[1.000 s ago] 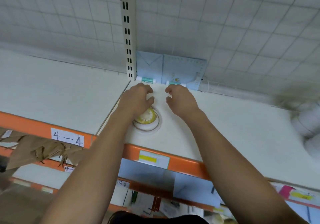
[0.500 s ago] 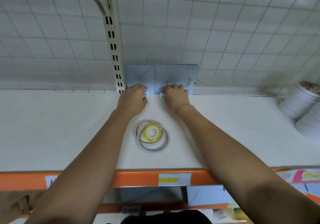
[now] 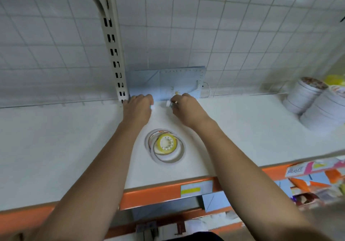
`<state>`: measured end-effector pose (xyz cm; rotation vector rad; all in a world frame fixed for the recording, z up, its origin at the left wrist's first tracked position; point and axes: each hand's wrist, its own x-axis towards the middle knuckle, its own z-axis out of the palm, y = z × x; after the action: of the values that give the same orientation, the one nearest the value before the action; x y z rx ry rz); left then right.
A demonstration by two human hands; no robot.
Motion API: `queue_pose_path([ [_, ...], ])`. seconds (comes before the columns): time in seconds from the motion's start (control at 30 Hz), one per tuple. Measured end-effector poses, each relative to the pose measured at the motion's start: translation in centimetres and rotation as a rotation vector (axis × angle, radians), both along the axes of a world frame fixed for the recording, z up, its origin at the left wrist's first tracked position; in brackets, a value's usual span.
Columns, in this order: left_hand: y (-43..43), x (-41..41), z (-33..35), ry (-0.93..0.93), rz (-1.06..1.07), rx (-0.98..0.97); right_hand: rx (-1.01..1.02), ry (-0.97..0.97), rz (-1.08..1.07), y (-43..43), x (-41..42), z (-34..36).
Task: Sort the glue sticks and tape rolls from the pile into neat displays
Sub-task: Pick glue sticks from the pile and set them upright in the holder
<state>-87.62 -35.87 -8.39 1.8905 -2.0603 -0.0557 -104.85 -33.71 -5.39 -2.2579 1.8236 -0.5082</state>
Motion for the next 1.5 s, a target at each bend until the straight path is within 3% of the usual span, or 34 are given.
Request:
queue_pose_path([
  [0.37, 7.0, -11.2, 5.6, 0.121, -0.414, -0.091, -0.104, -0.075, -0.229, 8.7, -10.3, 2.3],
  [0.77, 13.7, -35.2, 5.1, 0.088, -0.786, -0.057, -0.118, -0.133, -0.637, 20.8, -32.7, 0.0],
  [1.07, 18.2, -54.9, 4.2, 0.092, -0.886, -0.039, -0.122, -0.112, -0.721, 26.7, -50.5, -0.2],
  [1.5, 14.6, -70.2, 5.1, 0.061, -0.922, -0.063, -0.162, -0.130, -0.776, 24.3, -64.6, 0.4],
])
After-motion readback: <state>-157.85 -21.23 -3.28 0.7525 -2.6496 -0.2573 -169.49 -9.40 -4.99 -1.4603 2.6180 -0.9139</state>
